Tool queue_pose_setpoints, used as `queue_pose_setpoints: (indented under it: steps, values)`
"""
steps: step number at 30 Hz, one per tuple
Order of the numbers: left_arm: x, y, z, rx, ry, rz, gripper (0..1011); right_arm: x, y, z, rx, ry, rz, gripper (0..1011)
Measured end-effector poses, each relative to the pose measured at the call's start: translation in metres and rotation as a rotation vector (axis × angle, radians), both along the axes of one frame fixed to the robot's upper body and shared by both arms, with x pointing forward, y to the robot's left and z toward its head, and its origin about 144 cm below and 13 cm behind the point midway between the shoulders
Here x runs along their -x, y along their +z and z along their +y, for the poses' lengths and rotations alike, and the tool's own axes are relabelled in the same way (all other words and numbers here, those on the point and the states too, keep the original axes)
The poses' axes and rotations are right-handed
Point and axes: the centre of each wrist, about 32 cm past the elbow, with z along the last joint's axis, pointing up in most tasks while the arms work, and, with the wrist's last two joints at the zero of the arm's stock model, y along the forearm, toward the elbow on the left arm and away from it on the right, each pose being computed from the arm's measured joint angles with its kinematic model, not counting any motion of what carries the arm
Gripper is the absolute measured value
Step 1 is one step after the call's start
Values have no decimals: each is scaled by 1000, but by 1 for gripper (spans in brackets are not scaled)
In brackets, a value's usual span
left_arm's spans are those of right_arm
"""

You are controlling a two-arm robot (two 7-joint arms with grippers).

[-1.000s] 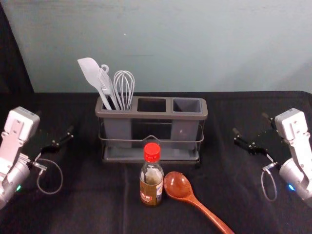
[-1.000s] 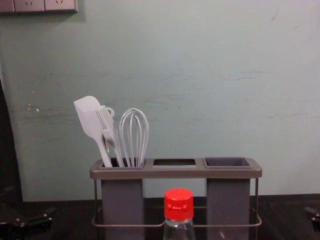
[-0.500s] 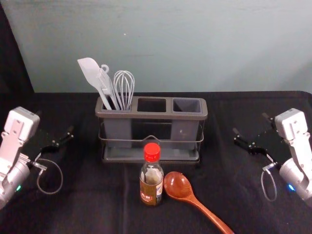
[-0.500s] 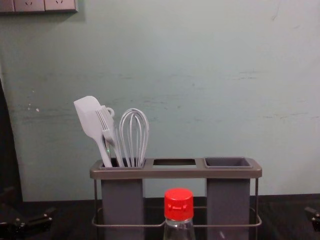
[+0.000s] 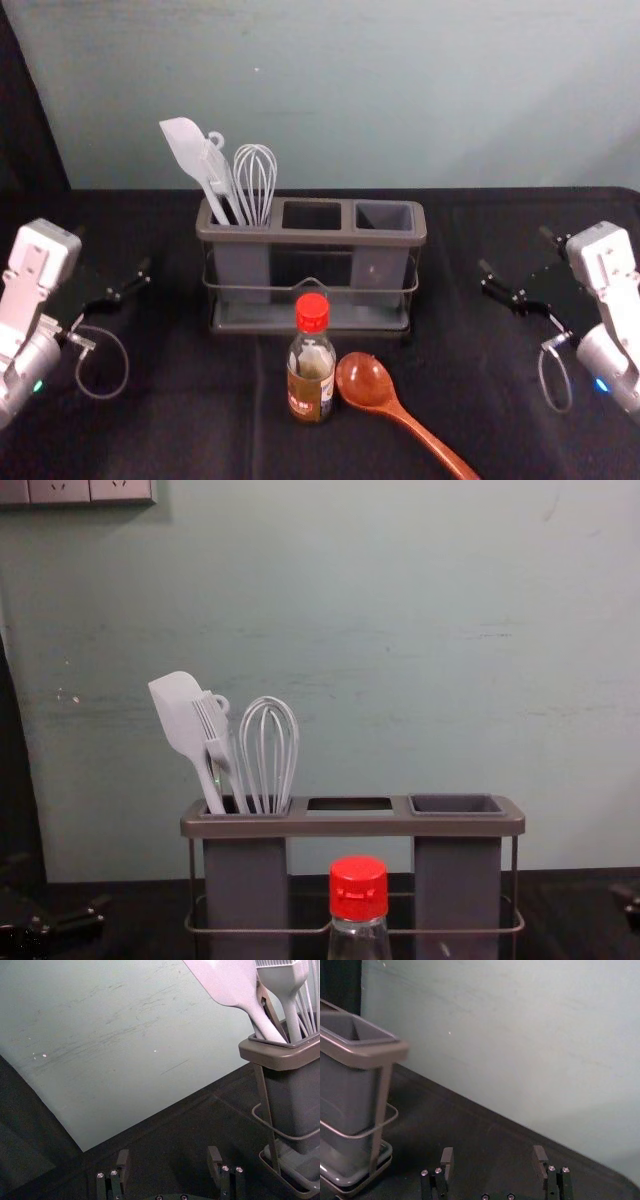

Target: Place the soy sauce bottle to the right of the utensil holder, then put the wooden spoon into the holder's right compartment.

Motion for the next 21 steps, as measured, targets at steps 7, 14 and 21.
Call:
queue_pose_setpoints:
  steps: [7, 14, 21]
  values:
    - [0, 0, 0, 0, 0, 0, 1012, 26, 12, -6, 7, 27, -58, 1002]
    - [0, 0, 0, 0, 0, 0, 1011, 68, 19, -10, 6, 77, -79, 1003]
    - [0, 0, 0, 0, 0, 0, 1011, 107, 17, -12, -84, 182, -85, 1002]
